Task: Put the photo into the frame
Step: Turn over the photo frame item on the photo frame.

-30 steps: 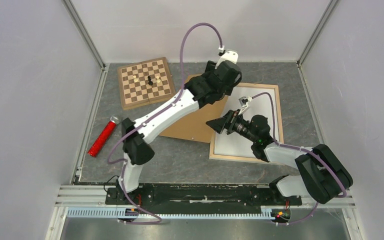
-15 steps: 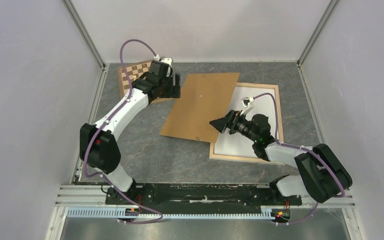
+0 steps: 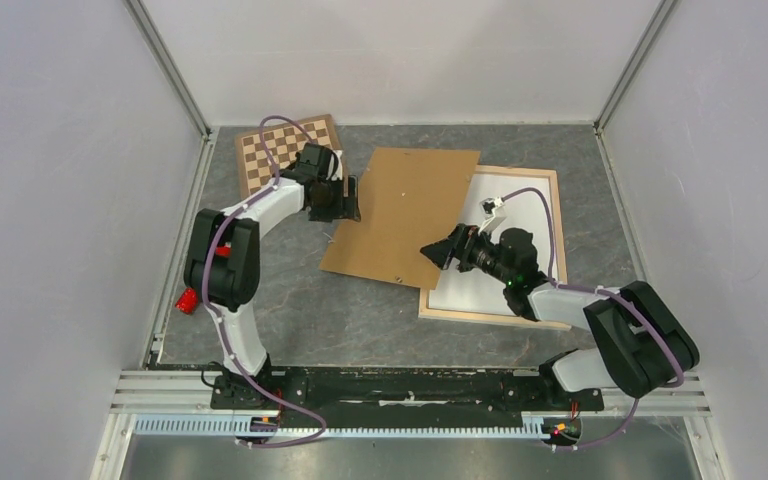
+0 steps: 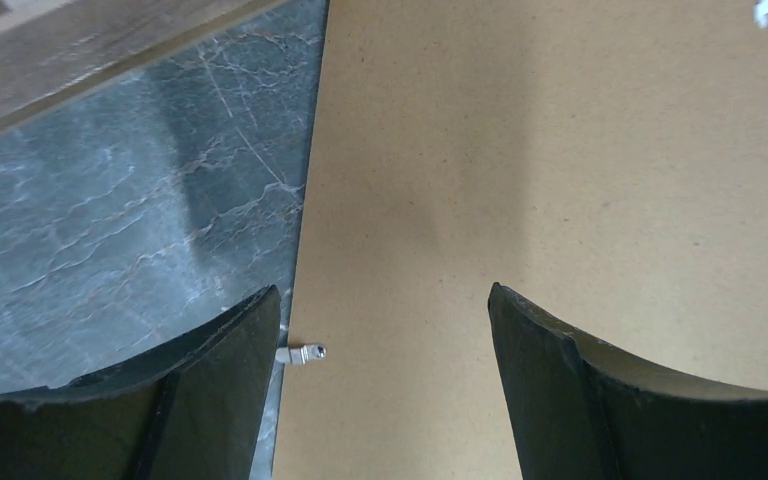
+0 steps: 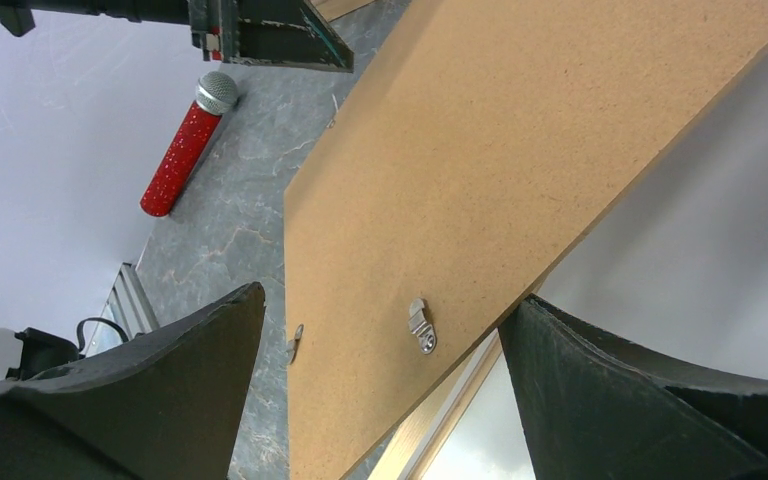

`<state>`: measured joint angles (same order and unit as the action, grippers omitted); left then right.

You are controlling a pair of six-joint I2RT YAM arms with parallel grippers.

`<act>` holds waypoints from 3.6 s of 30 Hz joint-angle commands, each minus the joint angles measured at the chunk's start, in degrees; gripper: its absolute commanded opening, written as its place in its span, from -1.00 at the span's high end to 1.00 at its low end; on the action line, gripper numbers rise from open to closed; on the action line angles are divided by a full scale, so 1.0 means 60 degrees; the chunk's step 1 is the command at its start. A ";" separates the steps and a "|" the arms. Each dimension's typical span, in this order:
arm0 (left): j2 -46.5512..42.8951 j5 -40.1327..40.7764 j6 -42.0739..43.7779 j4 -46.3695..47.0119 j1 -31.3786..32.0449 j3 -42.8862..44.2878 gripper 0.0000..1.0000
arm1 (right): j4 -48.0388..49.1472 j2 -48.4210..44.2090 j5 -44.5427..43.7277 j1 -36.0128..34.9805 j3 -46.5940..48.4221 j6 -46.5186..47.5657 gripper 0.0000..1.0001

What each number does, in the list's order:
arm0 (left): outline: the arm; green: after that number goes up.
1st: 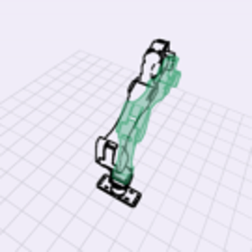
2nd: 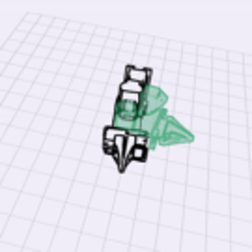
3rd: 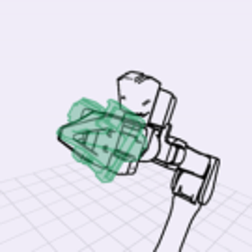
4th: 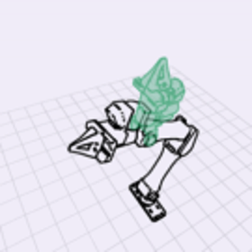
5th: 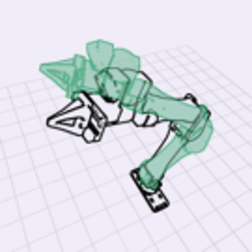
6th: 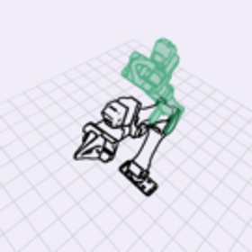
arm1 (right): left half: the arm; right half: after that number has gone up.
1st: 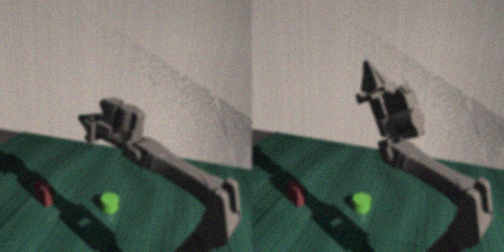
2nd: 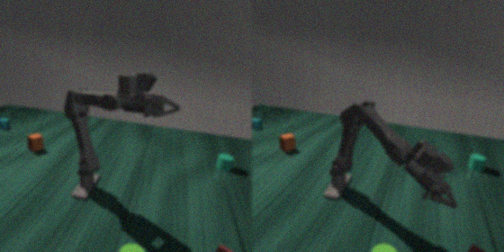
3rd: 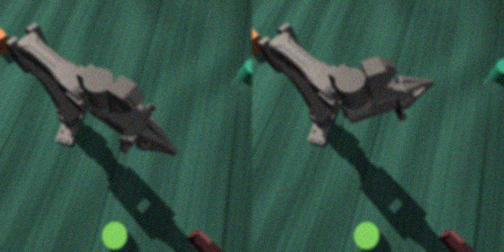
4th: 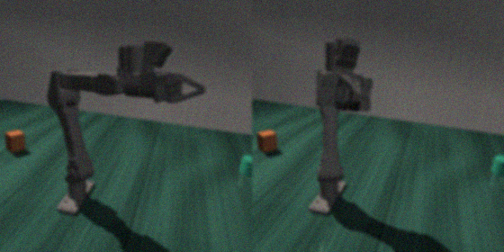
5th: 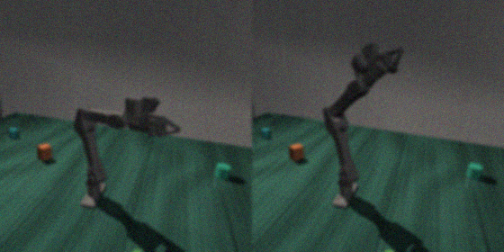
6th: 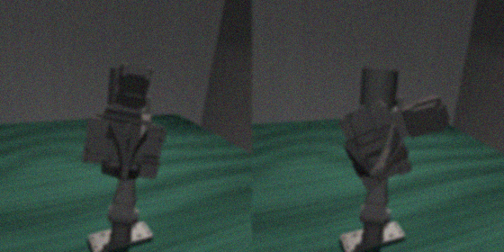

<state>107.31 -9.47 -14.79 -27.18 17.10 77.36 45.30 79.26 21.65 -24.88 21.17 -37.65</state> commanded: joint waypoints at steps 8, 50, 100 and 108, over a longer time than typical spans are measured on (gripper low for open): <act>0.0672 -0.0541 0.0414 0.0765 -0.0113 -0.0282 -0.62 | 0.0587 0.0227 -0.0233 0.0048 0.0119 0.0359 -0.77; 0.1314 -0.1403 0.0649 0.1058 0.0161 -0.1300 -0.46 | 0.3731 0.2143 0.1151 0.0060 0.0536 -0.1839 -0.37; 0.0064 -0.1691 0.1028 0.1138 0.1529 -0.1255 -0.63 | 0.1098 0.0683 0.1565 0.2395 0.0391 -0.1327 1.00; -0.0919 -0.2618 0.2810 0.0295 0.1486 -0.0844 -0.67 | 0.0608 0.0508 0.2423 0.2998 0.0228 -0.0566 1.00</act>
<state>106.89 -19.55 -7.88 -20.08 25.85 69.89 46.44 84.05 32.34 -8.58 23.05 -48.12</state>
